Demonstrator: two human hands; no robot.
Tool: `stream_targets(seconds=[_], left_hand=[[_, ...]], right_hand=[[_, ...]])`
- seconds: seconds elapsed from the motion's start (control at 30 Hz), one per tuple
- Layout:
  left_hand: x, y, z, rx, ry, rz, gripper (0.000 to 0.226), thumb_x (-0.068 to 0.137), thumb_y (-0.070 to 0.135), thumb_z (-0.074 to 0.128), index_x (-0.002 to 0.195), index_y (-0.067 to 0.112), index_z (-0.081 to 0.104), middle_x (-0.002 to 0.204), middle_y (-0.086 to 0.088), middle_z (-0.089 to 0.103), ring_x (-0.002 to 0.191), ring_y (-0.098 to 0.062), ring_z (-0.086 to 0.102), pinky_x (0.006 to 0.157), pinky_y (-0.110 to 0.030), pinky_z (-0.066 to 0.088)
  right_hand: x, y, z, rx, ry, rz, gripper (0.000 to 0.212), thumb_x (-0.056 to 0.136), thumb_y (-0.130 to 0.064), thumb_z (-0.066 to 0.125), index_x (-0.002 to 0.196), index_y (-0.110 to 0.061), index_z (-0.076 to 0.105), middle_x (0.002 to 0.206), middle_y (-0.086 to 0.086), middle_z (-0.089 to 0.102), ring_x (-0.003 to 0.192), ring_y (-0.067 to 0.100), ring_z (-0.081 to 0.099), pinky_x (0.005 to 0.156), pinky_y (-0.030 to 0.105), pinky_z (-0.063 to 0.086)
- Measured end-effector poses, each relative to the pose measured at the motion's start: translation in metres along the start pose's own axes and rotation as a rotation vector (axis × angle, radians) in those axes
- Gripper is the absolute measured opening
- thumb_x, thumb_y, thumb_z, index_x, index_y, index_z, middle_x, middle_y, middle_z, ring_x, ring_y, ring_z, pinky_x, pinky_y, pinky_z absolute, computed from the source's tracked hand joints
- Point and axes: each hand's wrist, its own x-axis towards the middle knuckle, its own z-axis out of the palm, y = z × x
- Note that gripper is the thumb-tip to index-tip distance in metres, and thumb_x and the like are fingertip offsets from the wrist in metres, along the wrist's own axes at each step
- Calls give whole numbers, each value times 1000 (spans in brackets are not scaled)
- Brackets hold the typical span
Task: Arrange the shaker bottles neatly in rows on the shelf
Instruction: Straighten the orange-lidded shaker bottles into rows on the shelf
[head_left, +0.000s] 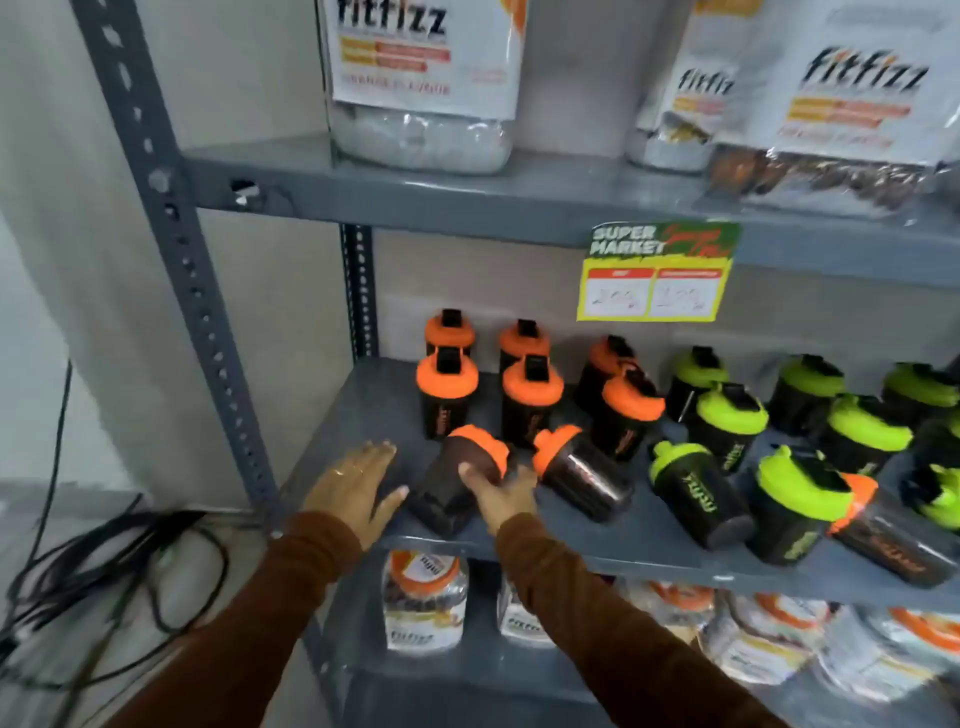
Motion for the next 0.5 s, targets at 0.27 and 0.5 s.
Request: stream_targets(seconds=[0.27,0.5], left_hand=[[-15,-26,36,81,-314,-82,139,33,84,-34,143,10,8,155,-9,8,143,-23,5,115,-33,1],[-14,-24,39,113,-290,-84,138,31,79,-38,143,11,4,155,-7,3,143,-21,2,115,-32,-1]], right_hand=[[60,-20,37,-687,-130,87,32,85,-26,50,112,-12,60,128,14,57,121,36,47,103,42,39],[10,4,35,128,238,280,98,35,-49,79,120,-10,51,124,13,57,114,32,53,98,44,46]])
